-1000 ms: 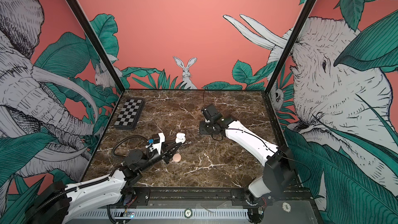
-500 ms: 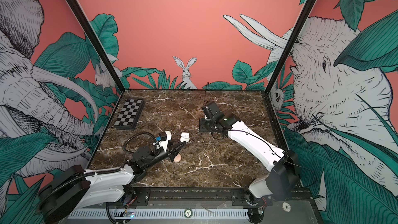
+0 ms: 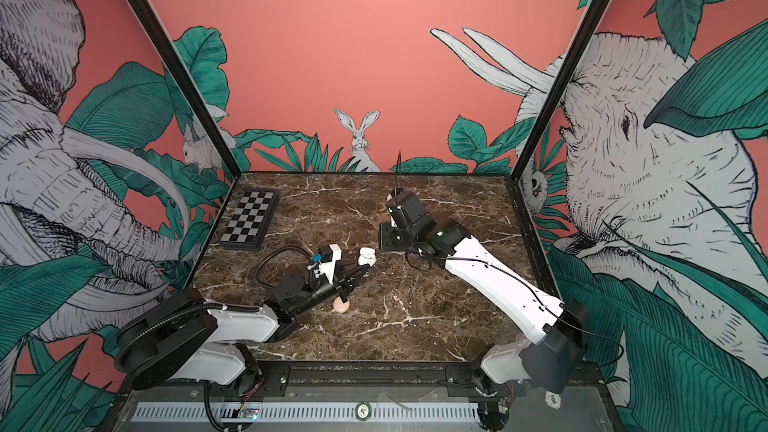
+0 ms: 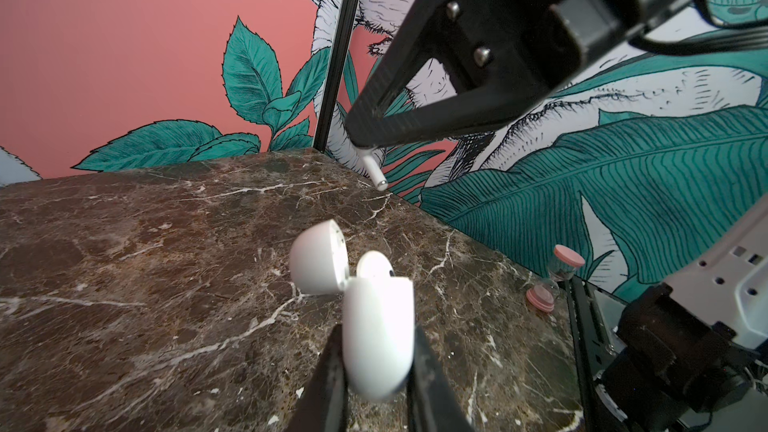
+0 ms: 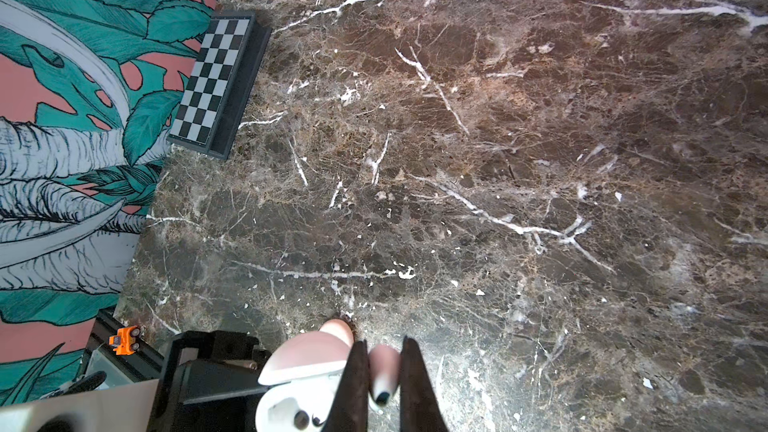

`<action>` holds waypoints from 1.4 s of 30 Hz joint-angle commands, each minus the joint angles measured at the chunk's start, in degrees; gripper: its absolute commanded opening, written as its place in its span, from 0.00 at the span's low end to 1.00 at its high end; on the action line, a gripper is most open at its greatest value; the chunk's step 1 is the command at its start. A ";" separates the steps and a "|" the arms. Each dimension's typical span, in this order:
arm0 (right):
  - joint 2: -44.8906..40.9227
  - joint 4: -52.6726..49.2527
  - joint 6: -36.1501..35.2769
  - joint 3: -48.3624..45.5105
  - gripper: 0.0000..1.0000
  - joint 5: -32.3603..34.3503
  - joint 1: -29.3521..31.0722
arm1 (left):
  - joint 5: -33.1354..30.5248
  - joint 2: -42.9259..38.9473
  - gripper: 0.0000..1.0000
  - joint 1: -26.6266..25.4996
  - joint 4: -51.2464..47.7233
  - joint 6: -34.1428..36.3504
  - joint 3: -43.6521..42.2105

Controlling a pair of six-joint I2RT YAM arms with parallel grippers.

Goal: Insert the wireless bluetooth earbuds into the charging case
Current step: 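Carry the held earbud toward the open case in the left gripper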

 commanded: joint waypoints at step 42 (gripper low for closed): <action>-4.44 9.81 0.98 -4.90 0.09 3.18 6.13 | 0.73 -0.55 0.00 -0.19 4.94 -2.82 2.68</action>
